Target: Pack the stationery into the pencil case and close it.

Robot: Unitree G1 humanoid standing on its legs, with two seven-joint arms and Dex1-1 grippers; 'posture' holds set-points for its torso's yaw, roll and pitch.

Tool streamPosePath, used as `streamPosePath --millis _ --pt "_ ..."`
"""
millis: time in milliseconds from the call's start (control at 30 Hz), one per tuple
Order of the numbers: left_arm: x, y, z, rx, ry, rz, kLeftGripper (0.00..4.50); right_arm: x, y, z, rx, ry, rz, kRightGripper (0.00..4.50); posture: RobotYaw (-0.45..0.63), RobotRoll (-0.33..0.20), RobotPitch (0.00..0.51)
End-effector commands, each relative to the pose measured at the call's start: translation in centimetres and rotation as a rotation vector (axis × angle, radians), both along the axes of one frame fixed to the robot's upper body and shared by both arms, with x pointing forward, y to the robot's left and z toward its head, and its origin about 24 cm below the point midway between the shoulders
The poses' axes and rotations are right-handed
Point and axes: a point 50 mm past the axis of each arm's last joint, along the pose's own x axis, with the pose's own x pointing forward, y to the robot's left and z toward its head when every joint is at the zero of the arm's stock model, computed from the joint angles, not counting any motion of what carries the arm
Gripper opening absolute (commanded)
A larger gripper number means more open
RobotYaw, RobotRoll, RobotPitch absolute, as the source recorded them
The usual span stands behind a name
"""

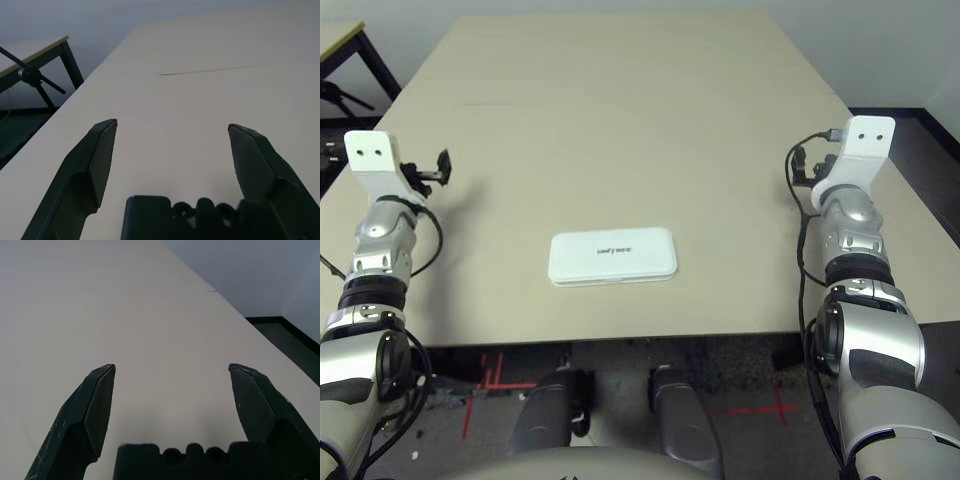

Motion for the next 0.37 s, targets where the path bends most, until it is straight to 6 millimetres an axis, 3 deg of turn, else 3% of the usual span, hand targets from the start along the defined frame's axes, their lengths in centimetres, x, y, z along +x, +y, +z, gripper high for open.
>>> streamPosePath --millis 33,367 --pt "0.02 -0.12 -0.07 -0.001 -0.005 -0.003 4.48 -0.15 0.11 -0.57 0.004 0.014 0.007 4.50 -0.03 0.000 0.133" --pt "0.36 -0.46 0.05 0.003 -0.002 -0.019 4.48 -0.11 0.33 -0.64 0.008 0.012 0.016 4.50 -0.04 0.000 0.126"
